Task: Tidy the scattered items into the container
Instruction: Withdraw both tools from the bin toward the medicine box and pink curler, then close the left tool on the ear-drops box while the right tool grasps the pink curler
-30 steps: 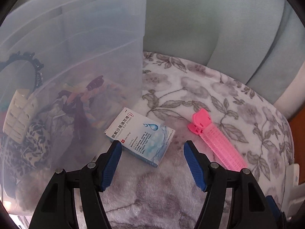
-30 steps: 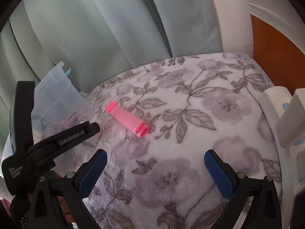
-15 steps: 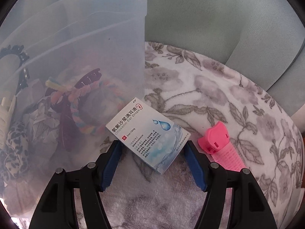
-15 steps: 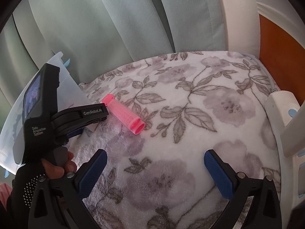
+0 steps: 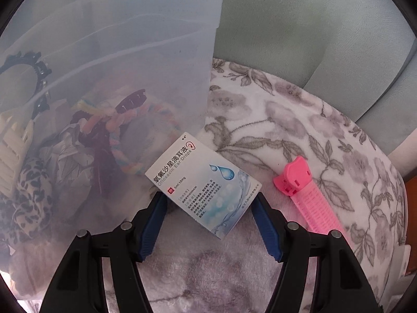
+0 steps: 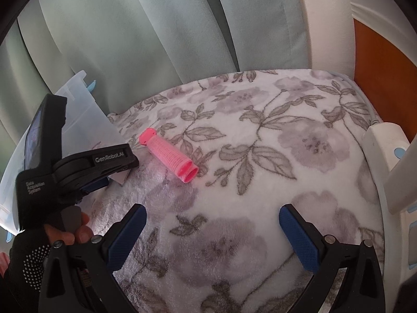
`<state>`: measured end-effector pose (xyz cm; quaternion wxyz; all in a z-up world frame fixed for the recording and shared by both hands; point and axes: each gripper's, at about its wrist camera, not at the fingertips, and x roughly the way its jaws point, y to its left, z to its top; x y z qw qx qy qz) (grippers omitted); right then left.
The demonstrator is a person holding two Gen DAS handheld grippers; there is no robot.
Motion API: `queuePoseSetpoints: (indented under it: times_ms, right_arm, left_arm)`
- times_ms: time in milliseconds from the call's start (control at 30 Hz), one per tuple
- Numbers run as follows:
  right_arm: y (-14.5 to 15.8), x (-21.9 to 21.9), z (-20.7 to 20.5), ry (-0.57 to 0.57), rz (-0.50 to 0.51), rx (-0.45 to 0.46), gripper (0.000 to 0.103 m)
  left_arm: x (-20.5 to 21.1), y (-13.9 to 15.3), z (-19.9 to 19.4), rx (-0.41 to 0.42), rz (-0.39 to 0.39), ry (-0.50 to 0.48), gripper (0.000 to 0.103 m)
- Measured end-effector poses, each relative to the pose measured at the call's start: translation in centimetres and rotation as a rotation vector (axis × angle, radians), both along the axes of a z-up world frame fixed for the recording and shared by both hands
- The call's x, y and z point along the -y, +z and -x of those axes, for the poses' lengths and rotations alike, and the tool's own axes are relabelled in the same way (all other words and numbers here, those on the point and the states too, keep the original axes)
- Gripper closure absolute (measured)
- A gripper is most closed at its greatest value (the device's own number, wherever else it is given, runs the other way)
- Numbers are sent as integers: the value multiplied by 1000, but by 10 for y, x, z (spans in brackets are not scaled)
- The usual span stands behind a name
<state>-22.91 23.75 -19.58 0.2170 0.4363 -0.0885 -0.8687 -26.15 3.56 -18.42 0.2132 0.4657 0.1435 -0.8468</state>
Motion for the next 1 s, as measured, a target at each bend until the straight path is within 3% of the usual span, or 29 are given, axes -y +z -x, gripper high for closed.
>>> queuePoseSetpoints:
  times_ms: [333, 567, 667, 800, 1000]
  right_arm:
    - [5, -1, -2, -7, 28, 13, 0]
    - [10, 22, 9, 71, 5, -10, 1]
    - [6, 31, 19, 106, -23, -4, 6]
    - [7, 32, 30, 129, -44, -14, 14]
    - [8, 28, 37, 132, -16, -23, 16]
  left_arm:
    - [-10, 10, -33, 17, 46, -155, 52]
    - [2, 11, -34, 13, -11, -135, 50]
    - [2, 13, -29, 8, -24, -138, 42]
    - [3, 15, -20, -8, -94, -133, 41]
    - [5, 13, -3, 13, -86, -12, 40]
